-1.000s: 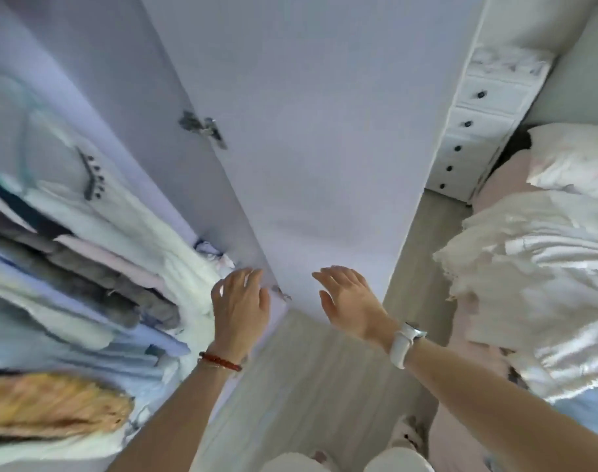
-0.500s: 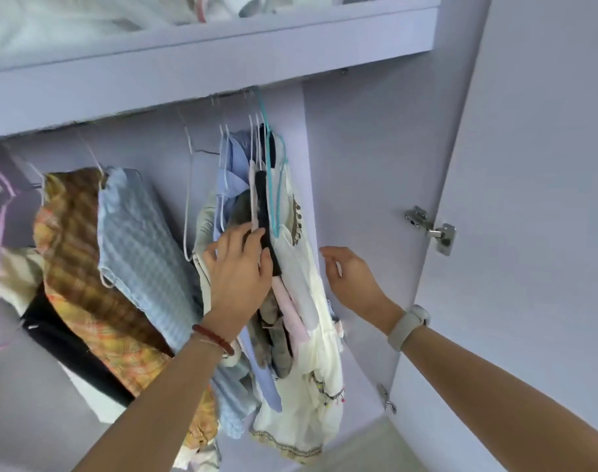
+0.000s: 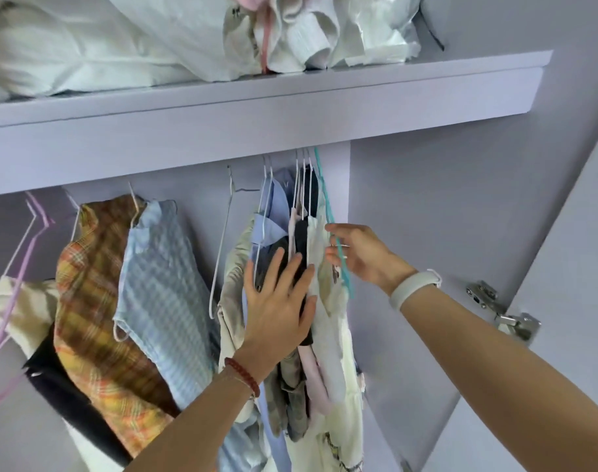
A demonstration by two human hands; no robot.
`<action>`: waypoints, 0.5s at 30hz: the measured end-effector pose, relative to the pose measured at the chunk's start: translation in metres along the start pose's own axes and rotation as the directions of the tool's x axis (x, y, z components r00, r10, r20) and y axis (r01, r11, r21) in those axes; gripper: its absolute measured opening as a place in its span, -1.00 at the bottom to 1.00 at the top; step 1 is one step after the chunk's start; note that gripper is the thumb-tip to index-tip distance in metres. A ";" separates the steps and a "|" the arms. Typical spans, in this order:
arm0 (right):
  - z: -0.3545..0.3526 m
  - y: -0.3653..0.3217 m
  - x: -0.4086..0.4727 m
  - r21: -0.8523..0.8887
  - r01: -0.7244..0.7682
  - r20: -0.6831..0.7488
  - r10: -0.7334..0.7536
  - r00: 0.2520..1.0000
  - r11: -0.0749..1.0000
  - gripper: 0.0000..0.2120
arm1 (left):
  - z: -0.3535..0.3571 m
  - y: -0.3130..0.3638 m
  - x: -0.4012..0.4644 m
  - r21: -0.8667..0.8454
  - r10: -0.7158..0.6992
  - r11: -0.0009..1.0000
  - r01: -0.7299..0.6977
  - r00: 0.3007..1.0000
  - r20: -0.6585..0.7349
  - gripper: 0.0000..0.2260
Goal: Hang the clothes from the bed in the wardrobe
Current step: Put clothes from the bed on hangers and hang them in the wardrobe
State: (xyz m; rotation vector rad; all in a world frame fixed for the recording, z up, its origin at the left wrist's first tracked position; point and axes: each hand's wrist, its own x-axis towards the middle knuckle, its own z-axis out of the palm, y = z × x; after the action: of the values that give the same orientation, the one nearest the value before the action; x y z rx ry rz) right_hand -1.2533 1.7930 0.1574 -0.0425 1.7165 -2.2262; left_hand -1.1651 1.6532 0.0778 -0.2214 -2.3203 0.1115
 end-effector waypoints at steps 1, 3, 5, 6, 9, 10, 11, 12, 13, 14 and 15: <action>-0.005 -0.002 0.004 -0.051 0.015 -0.061 -0.018 0.998 0.999 -0.88 | 0.002 0.001 0.002 0.011 0.033 0.999 -0.033 0.999 0.002 -0.66; -0.013 -0.005 0.012 -0.261 0.051 -0.191 -0.103 0.976 0.964 -0.82 | 0.005 0.003 0.004 0.024 0.061 0.998 -0.061 0.998 0.020 -0.67; -0.020 -0.005 0.019 -0.452 0.110 -0.274 -0.255 0.927 0.885 -0.75 | 0.008 0.005 0.006 0.021 0.056 0.998 -0.056 0.998 0.032 -0.67; -0.022 -0.005 0.022 -0.493 0.143 -0.304 -0.324 0.896 0.858 -0.73 | 0.010 0.006 0.007 0.015 0.050 0.999 -0.051 0.998 0.034 -0.67; -0.028 -0.001 0.025 -0.525 0.206 -0.357 -0.434 0.827 0.825 -0.72 | 0.013 0.005 0.006 -0.006 0.038 0.999 -0.037 0.998 0.045 -0.67; -0.030 0.001 0.026 -0.538 0.216 -0.355 -0.451 0.819 0.815 -0.72 | 0.014 0.003 0.005 -0.010 0.035 0.999 -0.034 0.998 0.051 -0.68; -0.032 0.002 0.026 -0.554 0.225 -0.346 -0.467 0.814 0.802 -0.72 | 0.014 0.002 0.004 -0.015 0.033 0.999 -0.032 0.998 0.060 -0.68; -0.032 0.002 0.026 -0.570 0.234 -0.337 -0.483 0.808 0.788 -0.72 | 0.014 0.001 0.003 -0.021 0.032 0.999 -0.031 0.997 0.071 -0.68; -0.033 0.001 0.027 -0.584 0.244 -0.327 -0.500 0.802 0.774 -0.72 | 0.014 -0.001 0.002 -0.027 0.030 0.999 -0.028 0.996 0.080 -0.68; -0.033 -0.002 0.027 -0.593 0.255 -0.319 -0.513 0.797 0.764 -0.72 | 0.014 -0.003 0.001 -0.033 0.027 0.999 -0.024 0.996 0.087 -0.68; -0.032 -0.004 0.027 -0.590 0.265 -0.317 -0.521 0.792 0.762 -0.72 | 0.014 -0.004 0.000 -0.039 0.023 0.999 -0.019 0.996 0.091 -0.68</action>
State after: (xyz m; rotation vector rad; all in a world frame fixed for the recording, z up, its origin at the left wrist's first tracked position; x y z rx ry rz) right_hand -1.2868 1.8165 0.1476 -0.0051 2.7953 -2.0701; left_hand -1.1760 1.6489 0.0689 -0.2651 -2.4128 0.0895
